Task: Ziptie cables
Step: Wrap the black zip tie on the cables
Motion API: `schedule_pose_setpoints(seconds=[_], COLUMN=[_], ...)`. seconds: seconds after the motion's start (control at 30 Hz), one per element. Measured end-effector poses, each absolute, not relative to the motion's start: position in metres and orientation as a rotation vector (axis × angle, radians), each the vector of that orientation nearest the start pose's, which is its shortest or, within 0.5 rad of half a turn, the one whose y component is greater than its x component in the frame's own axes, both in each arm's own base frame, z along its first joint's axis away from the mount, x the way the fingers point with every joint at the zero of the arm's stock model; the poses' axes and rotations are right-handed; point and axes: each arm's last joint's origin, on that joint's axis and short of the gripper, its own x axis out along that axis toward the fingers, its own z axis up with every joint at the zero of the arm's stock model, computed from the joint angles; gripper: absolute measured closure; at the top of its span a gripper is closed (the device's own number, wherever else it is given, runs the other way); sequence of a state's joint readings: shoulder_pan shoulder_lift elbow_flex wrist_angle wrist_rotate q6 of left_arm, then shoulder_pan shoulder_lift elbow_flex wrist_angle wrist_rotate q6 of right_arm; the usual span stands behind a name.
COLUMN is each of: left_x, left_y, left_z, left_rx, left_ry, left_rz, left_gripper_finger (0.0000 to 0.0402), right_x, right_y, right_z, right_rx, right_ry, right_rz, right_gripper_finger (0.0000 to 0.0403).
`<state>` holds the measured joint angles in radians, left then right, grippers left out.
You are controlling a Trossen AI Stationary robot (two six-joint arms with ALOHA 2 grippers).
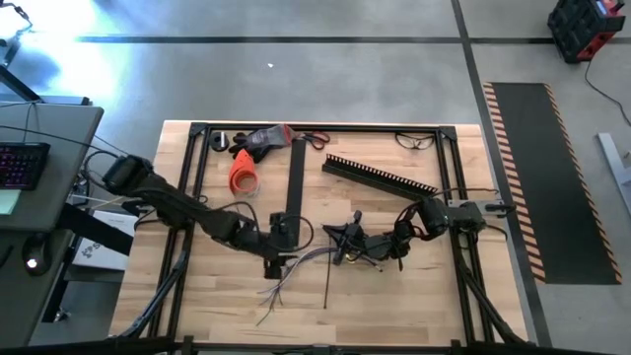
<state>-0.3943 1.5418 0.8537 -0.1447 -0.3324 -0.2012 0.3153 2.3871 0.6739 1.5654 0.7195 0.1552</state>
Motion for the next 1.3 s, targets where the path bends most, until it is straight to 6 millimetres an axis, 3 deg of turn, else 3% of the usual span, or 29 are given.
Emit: schedule_pose_setpoints(seconds=[0.13, 0.23, 0.37, 0.53, 0.93, 1.23, 1.3], left_x=[0.285, 0.284, 0.291, 0.306, 0.333, 0.334, 0.331], left_y=[-0.109, -0.098, -0.085, -0.074, -0.067, -0.067, -0.067], left_z=[0.149, 0.122, 0.100, 0.073, 0.057, 0.056, 0.055], left_rx=[0.056, -0.011, -0.083, -0.114, -0.149, -0.117, -0.116], left_ry=[0.626, 0.504, 0.343, 0.273, 0.147, 0.159, 0.156], left_rz=[0.049, 0.096, 0.089, 0.084, 0.128, 0.161, 0.175], left_gripper_finger=[0.0229, 0.0246, 0.0270, 0.0283, 0.0288, 0.0391, 0.0397], right_x=[0.316, 0.316, 0.318, 0.322, 0.325, 0.321, 0.321], right_y=[0.083, 0.084, 0.087, 0.090, 0.090, 0.093, 0.095], right_z=[0.021, 0.024, 0.034, 0.054, 0.063, 0.062, 0.062], right_rx=[0.062, 0.072, 0.063, 0.059, 0.070, 0.071, 0.071], right_ry=[0.099, 0.093, 0.079, 0.028, -0.004, -0.003, -0.003], right_rz=[-0.404, -0.397, -0.359, -0.299, -0.298, -0.353, -0.353], right_gripper_finger=[0.0403, 0.0403, 0.0403, 0.0403, 0.0403, 0.0403, 0.0403])
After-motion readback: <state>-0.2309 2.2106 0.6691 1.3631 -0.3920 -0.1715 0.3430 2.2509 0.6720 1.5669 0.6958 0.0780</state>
